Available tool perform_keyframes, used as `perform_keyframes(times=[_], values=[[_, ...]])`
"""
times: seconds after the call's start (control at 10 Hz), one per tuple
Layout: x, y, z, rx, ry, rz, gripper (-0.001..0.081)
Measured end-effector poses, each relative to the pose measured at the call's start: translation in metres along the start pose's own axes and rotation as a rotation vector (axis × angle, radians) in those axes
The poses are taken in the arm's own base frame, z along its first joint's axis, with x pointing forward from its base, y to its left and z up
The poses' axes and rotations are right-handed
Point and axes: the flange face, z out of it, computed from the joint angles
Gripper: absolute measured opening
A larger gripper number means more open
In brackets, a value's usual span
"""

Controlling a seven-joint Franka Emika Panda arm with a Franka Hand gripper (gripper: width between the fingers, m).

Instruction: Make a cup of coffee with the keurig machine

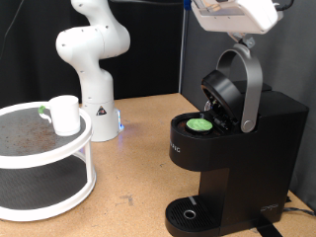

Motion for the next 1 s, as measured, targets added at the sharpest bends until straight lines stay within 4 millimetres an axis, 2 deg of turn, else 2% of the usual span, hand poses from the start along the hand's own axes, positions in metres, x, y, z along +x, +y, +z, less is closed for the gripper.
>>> perform_keyframes(times=[0.5, 1.0], values=[[-0.016, 0.021, -0.022, -0.103, -0.155, 0.038, 0.0003], [-0.055, 0.053, -0.025, -0.171, -0.273, 0.063, 0.0003]])
